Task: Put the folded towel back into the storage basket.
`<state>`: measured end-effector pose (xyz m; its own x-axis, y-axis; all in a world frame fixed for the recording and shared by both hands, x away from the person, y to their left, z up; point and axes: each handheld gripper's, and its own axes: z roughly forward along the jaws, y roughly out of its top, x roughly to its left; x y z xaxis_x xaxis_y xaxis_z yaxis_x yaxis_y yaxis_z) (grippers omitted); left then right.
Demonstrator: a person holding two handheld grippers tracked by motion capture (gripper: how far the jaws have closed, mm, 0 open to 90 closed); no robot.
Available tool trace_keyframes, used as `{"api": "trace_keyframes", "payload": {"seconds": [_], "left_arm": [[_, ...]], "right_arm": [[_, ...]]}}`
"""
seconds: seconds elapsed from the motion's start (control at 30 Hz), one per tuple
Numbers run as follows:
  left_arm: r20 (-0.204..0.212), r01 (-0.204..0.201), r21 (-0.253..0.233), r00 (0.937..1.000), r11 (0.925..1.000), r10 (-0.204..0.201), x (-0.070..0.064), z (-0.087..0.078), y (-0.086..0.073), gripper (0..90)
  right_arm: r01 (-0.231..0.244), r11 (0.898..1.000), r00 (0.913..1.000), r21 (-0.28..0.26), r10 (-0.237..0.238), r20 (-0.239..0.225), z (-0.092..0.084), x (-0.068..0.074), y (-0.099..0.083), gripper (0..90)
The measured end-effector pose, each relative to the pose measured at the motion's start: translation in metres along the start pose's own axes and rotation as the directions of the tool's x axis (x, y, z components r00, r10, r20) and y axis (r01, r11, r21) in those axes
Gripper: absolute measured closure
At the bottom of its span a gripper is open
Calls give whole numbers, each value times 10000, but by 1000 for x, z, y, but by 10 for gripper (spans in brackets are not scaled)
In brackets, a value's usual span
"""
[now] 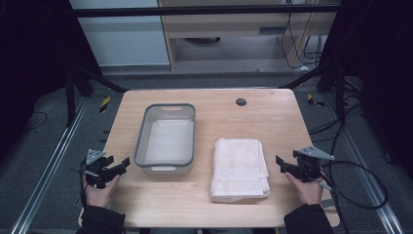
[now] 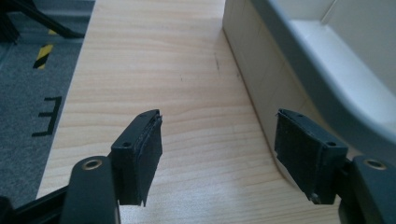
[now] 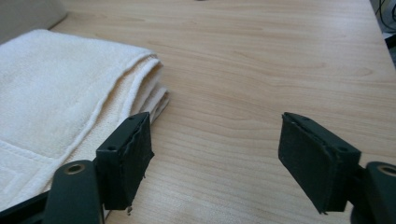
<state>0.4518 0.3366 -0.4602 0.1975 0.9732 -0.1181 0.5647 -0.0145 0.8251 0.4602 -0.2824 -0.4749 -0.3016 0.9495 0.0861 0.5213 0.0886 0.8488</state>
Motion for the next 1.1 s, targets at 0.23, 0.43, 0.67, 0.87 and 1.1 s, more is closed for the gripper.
{"api": "trace_keyframes", "payload": {"seconds": [0.23,0.43,0.67,0.87,1.1], "left_arm": [[-10,-69,-302,10000,9995,69,-6,-7,4,336],[110,-126,-480,9999,9988,132,-11,-11,7,337],[310,-401,-682,9986,9969,423,-23,-16,11,334],[474,-478,-872,9975,9950,521,-29,-19,14,331],[606,-430,-1033,9969,9937,495,-32,-20,17,337]], "right_arm": [[-54,9990,9999,-451,50,-88,-8,2,5,253],[267,9987,9996,-441,-272,-105,-11,4,6,302],[234,9984,9994,-512,-248,-259,-15,6,10,364],[228,9984,9991,-513,-245,-333,-16,6,13,370],[255,9984,9981,-499,-282,-539,-14,4,19,394]]}}
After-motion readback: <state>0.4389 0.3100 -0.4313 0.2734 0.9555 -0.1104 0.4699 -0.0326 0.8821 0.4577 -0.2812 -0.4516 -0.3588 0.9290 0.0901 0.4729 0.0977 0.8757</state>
